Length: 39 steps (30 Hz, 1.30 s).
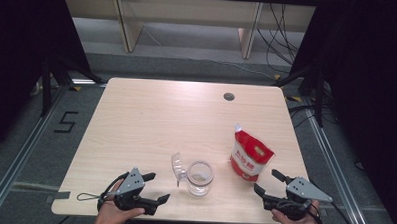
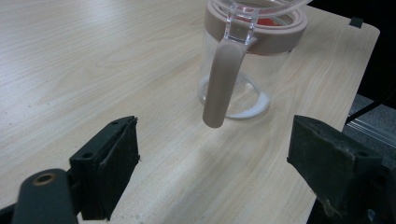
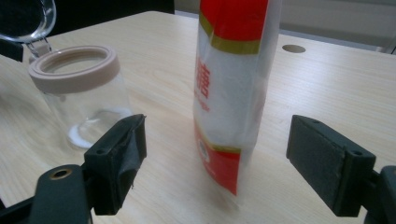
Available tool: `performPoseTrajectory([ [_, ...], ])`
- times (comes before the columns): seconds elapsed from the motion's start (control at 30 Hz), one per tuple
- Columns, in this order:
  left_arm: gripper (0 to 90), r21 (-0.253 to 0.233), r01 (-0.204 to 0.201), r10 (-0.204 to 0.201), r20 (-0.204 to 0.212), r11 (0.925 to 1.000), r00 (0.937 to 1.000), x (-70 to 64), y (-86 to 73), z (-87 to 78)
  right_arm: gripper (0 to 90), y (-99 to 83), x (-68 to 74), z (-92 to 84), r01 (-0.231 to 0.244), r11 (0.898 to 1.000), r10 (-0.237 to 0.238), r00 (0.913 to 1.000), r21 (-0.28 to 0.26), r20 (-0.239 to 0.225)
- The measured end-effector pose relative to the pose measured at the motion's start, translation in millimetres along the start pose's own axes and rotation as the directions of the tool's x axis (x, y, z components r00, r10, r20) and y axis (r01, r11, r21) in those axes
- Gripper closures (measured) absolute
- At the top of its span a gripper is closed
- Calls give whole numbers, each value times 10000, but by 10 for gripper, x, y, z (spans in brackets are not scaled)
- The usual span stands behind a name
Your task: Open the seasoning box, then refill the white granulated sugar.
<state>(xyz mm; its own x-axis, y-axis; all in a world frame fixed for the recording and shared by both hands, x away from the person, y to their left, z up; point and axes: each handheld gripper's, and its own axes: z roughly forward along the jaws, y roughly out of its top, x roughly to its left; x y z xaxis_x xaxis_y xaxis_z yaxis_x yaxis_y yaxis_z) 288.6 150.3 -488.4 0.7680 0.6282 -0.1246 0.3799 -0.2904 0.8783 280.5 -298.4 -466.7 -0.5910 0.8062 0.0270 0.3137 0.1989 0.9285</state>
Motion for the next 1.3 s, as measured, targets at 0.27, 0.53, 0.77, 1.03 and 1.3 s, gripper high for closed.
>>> performPoseTrajectory([
  [0.27, 156, -17, 134, -134, 62, 9999, 9999, 9, 13, 10, 202, -41, -97, 8, 28, 10000, -29, 9998, 93, 179],
  [0.53, 156, 56, 129, -129, 154, 9999, 9998, 6, 12, 14, 190, -58, -125, -26, -210, 9997, 206, 9995, 153, 246],
  [0.77, 157, 84, 116, -117, 30, 9999, 9999, 6, 11, 2, 171, -45, -109, 0, -191, 9998, 189, 9995, 74, 262],
  [1.03, 156, 50, 135, -135, 71, 9999, 9999, 10, 9, 14, 164, -29, -125, 83, 167, 9998, -167, 9999, -113, 23],
  [1.3, 156, -26, -118, 118, 177, 9999, 9998, 19, 2, -4, 159, 15, -122, 197, 156, 9991, -157, 9999, -389, -45],
])
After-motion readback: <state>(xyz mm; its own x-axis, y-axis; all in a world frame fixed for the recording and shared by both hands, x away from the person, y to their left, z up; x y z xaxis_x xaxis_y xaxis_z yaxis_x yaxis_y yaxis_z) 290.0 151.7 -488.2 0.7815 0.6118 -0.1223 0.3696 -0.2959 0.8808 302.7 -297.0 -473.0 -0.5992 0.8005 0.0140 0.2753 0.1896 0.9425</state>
